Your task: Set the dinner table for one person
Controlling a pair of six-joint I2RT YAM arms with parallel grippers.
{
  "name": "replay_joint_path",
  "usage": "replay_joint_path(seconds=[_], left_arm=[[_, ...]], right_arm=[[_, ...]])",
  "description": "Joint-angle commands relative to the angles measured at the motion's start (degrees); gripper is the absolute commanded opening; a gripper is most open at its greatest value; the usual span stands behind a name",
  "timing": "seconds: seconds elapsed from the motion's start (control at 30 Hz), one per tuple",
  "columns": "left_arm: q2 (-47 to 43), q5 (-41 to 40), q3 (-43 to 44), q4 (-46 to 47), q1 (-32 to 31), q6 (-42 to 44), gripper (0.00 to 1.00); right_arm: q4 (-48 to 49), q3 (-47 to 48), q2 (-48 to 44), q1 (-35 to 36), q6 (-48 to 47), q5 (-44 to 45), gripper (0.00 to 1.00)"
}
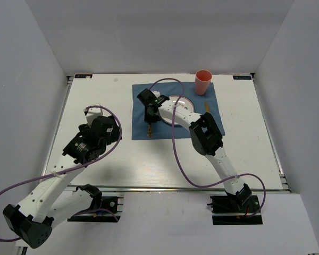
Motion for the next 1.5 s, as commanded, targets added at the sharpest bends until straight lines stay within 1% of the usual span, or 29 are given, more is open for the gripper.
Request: replay_joint_path(seconds=[0.0,0.07,0.17,0.2,0.27,0.47,0.8,1.3,1.4,1.47], left_arm=[[-1.2,0.2,0.5,0.9,0.1,0.5,0.98],[-1.2,0.2,0.4,0.9,0.1,0.5,0.98],[-1.6,0.2,0.3,0.8,0.1,0.5,0.98],[-1.7,0.2,0.2,0.9,0.1,0.5,0.98],[-1.7,0.2,0.3,0.8,0.1,0.5,0.98],[-2.0,0.2,0.2,0.8,0.1,0.5,0.98],[-2.0,0.1,0.2,0.8,0.1,0.5,0.98],[-2.0,0.4,0.2,0.9,0.1,0.5,0.98],[-2.1,0.4,0.2,0.9,0.1,0.5,0.98],[-2.1,0.4,0.2,0.9,0.1,0.5,0.98]], right_arm=[[0.6,0.6,0.5,-0.1,1.2,-0.6,0.0],[1.0,0.2,0.3,0.1,1.2,-1.0,0.0],[2.0,-0.9,-0.5,0.3,1.2,-1.6,0.03],[2.0,-1.1,-0.5,0.4,1.2,-1.9,0.09],[2.0,-1.2,-0.8,0.5,1.2,-1.7,0.15],[2.2,-1.1,-1.4,0.5,0.5,-1.9,0.16],[3.3,-0.9,0.0,0.8,1.1,-4.8,0.17],[2.8,-1.2,-0.1,1.2,-0.3,-4.3,0.16],[2.9,-1.0,0.0,1.2,-0.5,-4.5,0.17],[2.7,-0.9,0.1,1.1,-1.0,-4.5,0.2]])
